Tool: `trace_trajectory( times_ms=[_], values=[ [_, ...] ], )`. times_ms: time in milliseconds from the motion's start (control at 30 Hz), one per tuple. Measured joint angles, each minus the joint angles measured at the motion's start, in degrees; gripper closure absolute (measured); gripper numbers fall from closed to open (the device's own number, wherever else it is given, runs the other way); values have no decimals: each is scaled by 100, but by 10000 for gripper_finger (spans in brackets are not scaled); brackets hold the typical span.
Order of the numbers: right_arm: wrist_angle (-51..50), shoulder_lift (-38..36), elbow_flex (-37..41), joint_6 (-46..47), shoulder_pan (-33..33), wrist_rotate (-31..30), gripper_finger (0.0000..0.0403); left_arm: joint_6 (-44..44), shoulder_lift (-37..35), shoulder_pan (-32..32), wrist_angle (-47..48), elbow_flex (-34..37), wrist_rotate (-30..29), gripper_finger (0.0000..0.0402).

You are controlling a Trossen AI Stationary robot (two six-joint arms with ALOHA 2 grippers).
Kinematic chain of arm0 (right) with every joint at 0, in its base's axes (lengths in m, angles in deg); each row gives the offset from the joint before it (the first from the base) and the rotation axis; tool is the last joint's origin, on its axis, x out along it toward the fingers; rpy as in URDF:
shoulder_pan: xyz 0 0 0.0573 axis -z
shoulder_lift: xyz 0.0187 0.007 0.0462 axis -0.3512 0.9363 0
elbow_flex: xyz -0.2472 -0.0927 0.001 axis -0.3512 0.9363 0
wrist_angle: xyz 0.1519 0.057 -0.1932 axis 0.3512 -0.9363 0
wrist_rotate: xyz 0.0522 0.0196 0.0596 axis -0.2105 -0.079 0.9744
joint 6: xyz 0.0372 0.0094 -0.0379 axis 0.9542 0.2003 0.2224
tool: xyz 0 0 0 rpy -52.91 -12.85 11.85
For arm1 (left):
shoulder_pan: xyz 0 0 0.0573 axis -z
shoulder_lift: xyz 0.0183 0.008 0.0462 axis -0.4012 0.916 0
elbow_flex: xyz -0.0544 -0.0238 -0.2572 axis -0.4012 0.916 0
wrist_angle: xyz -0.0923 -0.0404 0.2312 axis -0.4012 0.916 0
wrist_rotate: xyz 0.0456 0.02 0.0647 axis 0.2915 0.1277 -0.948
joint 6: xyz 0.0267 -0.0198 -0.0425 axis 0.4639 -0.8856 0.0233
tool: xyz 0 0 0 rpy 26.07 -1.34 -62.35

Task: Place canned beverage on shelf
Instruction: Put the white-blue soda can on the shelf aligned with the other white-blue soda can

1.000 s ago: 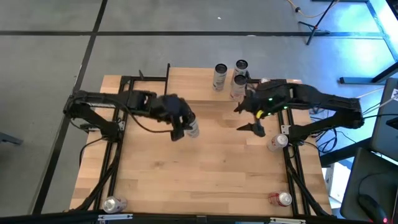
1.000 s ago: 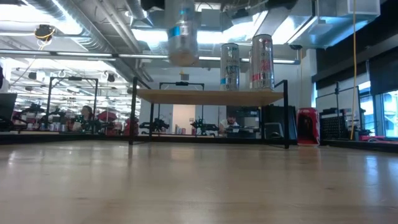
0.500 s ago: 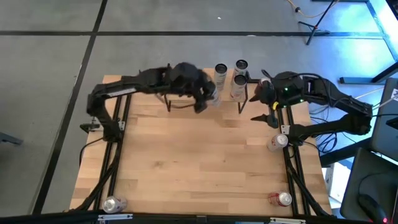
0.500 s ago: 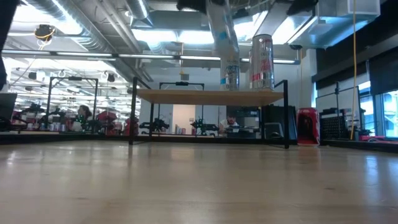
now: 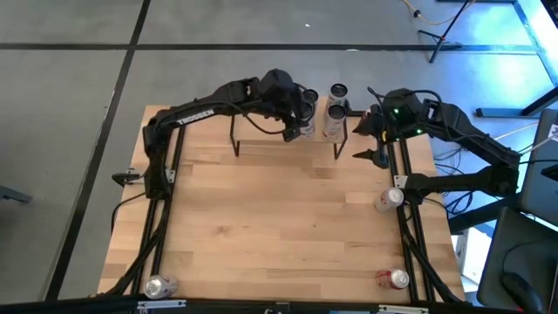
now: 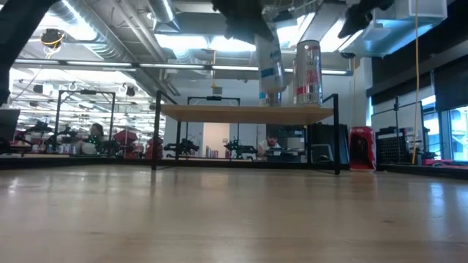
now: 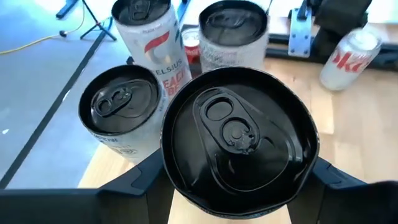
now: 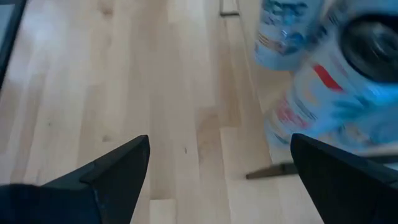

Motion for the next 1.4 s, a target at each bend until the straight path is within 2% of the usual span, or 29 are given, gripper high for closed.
trace_trajectory(
  times_ms=[167, 367, 667, 1033, 1400],
  values=[
    [36, 0, 296, 10, 399, 181, 27, 470, 141, -207, -10, 0, 442, 197],
    [99, 2, 579, 213, 580, 180, 27, 665, 304, -420, -56, 0, 1093, 197],
    [118, 2, 635, 390, 564, 332, 27, 729, 392, -550, -95, 0, 914, 190],
    [112, 2, 635, 409, 564, 331, 27, 746, 390, -463, -133, 0, 895, 120],
    [108, 2, 635, 409, 564, 333, 27, 987, 381, -395, -122, -2, 898, 113]
  ],
)
